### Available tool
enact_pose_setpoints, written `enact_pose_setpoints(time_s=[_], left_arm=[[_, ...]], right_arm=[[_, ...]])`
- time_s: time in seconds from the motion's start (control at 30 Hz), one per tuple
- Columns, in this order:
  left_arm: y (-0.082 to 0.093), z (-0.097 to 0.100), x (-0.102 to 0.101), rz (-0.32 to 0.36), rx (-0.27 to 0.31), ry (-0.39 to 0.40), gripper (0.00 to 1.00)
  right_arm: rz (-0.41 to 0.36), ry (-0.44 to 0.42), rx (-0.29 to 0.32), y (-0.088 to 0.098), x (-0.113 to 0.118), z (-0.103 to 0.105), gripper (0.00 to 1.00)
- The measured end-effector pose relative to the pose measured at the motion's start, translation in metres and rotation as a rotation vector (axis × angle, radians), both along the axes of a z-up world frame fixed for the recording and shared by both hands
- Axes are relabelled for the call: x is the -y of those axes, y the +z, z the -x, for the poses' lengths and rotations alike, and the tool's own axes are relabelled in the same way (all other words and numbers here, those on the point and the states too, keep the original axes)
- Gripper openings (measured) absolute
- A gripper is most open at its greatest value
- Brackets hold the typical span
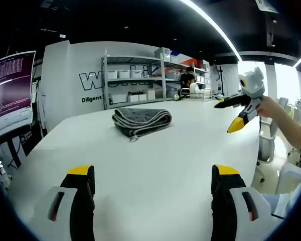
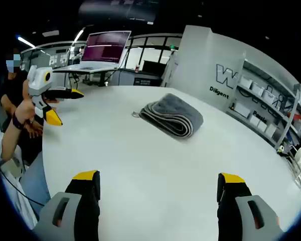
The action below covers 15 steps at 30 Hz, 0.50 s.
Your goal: Open the folded towel by lifting each exposed corner and separating the folded layers until the towel lies flat within the target outline without major curled edges
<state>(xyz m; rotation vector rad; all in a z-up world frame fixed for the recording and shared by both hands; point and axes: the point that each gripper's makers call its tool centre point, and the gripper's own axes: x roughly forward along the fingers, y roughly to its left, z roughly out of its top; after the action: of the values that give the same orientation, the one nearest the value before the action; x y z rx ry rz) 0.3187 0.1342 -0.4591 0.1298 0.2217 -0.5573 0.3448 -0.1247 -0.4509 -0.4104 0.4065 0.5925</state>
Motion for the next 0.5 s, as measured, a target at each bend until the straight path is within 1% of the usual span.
enact_pose_setpoints(time_s=[0.5], left_arm=[[-0.0010, 0.0010, 0.0007, -0.002, -0.002, -0.006, 0.95]], right_arm=[[0.004, -0.001, -0.003, -0.0003, 0.0004, -0.0011, 0.99]])
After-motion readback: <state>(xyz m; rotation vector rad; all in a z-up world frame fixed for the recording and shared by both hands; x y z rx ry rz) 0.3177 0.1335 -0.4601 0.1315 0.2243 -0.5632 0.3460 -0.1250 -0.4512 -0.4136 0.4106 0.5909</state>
